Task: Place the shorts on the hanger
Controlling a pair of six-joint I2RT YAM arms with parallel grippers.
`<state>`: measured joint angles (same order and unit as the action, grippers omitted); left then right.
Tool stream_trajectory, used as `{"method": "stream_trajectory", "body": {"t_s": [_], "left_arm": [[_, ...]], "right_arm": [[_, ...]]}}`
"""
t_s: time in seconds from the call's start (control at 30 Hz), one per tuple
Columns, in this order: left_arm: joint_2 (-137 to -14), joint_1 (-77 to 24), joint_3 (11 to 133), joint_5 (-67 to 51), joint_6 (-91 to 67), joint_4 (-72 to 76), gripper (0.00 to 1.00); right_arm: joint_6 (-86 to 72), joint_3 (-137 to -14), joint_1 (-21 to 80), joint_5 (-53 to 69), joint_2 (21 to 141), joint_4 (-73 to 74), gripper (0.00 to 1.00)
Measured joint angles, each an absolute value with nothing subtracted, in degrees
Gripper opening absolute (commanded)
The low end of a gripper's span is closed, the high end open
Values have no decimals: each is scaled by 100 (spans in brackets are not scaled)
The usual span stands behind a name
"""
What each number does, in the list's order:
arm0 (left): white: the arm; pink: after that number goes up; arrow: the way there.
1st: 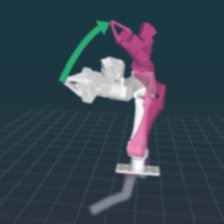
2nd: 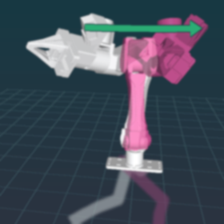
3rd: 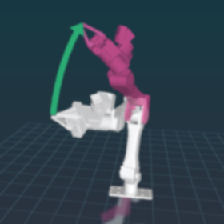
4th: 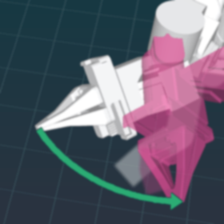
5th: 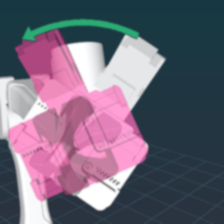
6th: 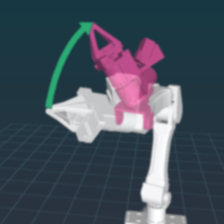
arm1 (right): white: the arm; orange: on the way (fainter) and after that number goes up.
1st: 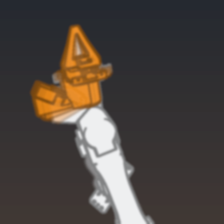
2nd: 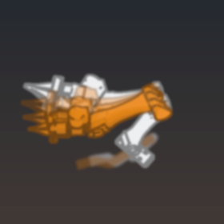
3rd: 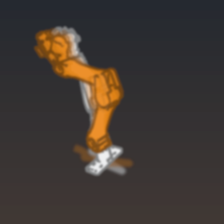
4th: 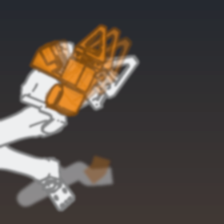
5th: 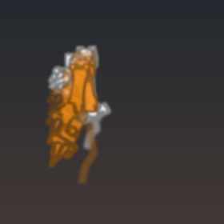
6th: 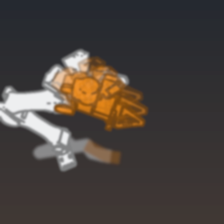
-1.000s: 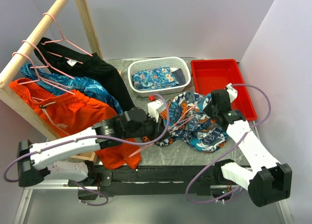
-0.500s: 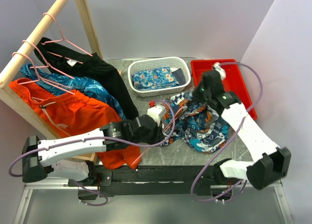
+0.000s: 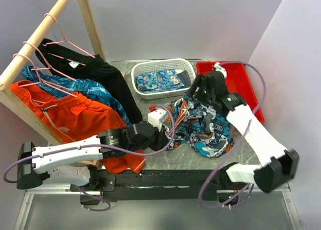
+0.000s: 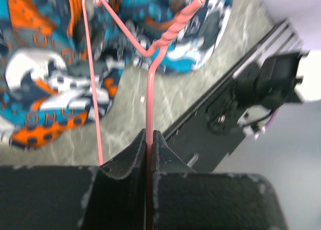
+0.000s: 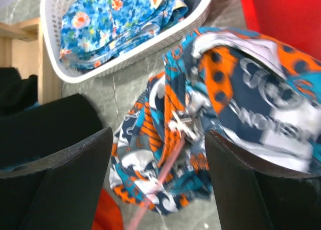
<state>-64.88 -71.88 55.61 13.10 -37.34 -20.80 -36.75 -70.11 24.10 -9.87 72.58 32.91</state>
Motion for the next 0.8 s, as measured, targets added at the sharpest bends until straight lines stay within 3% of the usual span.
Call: {"method": "stream_trajectory", "body": {"t_s": [0.13,0.33,0.47,0.57,0.6,0.7,0.8], "left_arm": [[-6702,-7188,5642,1627,-3607,-1669,1],[-7240,-7116,5815,1916,-3505,-1275,1],[-7332,-6923,5815,1857,-3452,-945,1],[-7402,-6757,5867,1741,-3406,-722,1],[-7450,-6716,5900,1695,-3402,-657,1],[-7609,-6643,5953,1485,-3380,-445,1],[-7730,-6641,5948,1271,-3387,-333,1]], "right_arm": [[-3649,-6517,2399,-1048,6449,3312,68],[-3660,-5791,2397,-1415,6073,3332,77],[-3647,-5607,2394,-1739,6394,3409,77],[-3618,-5614,2379,-1970,6742,3404,62],[-3614,-5614,2359,-2010,6855,3395,46],[-3594,-5614,2196,-2102,7111,3400,24],[-3594,-5614,1903,-2158,7102,3391,17]]}}
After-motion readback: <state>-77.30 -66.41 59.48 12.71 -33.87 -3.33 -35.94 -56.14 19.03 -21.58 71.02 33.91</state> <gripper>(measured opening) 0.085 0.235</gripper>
